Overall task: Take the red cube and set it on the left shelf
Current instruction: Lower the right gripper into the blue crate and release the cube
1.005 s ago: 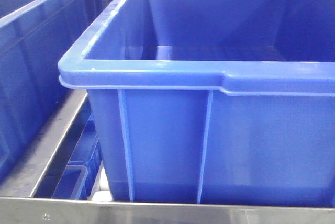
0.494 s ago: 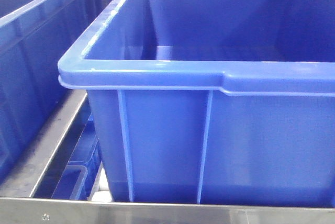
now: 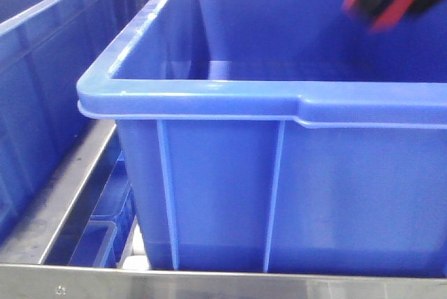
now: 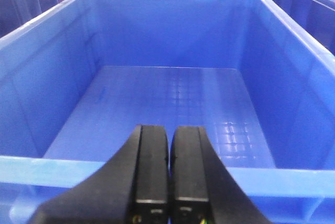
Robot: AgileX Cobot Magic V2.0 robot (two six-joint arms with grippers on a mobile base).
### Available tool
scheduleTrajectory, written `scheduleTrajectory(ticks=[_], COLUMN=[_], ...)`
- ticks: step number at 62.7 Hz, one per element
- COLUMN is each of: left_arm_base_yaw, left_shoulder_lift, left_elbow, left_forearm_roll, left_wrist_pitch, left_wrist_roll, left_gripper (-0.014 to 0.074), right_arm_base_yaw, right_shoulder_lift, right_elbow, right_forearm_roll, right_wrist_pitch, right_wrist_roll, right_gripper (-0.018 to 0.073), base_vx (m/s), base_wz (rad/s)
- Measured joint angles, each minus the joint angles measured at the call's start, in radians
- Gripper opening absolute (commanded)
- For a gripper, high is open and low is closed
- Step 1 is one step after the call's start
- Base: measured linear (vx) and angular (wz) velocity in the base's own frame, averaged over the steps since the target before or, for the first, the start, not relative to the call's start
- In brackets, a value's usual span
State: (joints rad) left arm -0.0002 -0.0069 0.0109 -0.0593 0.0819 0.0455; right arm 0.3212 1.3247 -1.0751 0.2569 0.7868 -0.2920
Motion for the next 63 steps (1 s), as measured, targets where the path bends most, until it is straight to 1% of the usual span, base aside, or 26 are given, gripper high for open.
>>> scheduleTrajectory(ticks=[18,32,48,51,55,56,57,58,59,60,63], left_arm_base_yaw=[0.000,0.000,0.000,0.000,0.000,0.000,0.000,0.000,0.000,0.000,0.000], left_shoulder_lift=[0.000,0.000,0.000,0.000,0.000,0.000,0.000,0.000,0.000,0.000,0.000], left_elbow=[0.000,0.000,0.000,0.000,0.000,0.000,0.000,0.000,0.000,0.000,0.000], left_forearm_roll=[0.000,0.000,0.000,0.000,0.000,0.000,0.000,0.000,0.000,0.000,0.000], left_wrist_pitch=[-0.001,-0.001,-0.002,-0.002,-0.002,-0.002,-0.002,-0.002,-0.002,-0.002,-0.002], left_wrist_roll=[0.000,0.000,0.000,0.000,0.000,0.000,0.000,0.000,0.000,0.000,0.000], left_gripper=[0.0090,0.0090,0.0090,0.0090,0.0090,0.0090,0.0090,0.0090,0.0090,0.0090,0.0090], right_arm_base_yaw=[0.000,0.000,0.000,0.000,0.000,0.000,0.000,0.000,0.000,0.000,0.000], right_shoulder_lift=[0.212,0.308,0.361,0.364,0.364,0.364,0.364,0.364,0.364,0.364,0.364], right_elbow=[0.000,-0.005,-0.006,-0.006,-0.006,-0.006,-0.006,-0.006,-0.006,-0.006,-0.006], right_forearm_roll=[-0.003,-0.003,-0.003,-0.003,-0.004,-0.004,-0.004,-0.004,-0.004,-0.004,-0.004], right_wrist_pitch=[-0.064,-0.107,-0.118,-0.118,-0.118,-0.118,-0.118,-0.118,-0.118,-0.118,-0.118], right_wrist_roll=[0.000,0.000,0.000,0.000,0.000,0.000,0.000,0.000,0.000,0.000,0.000], right_gripper=[0.0057,0.0057,0.0064,0.0095,0.0160,0.0192,0.0203,0.0239,0.0251,0.0290,0.0366], base_vx=[0.00,0.00,0.00,0.00,0.00,0.00,0.00,0.00,0.00,0.00,0.00], base_wz=[0.00,0.00,0.00,0.00,0.00,0.00,0.00,0.00,0.00,0.00,0.00])
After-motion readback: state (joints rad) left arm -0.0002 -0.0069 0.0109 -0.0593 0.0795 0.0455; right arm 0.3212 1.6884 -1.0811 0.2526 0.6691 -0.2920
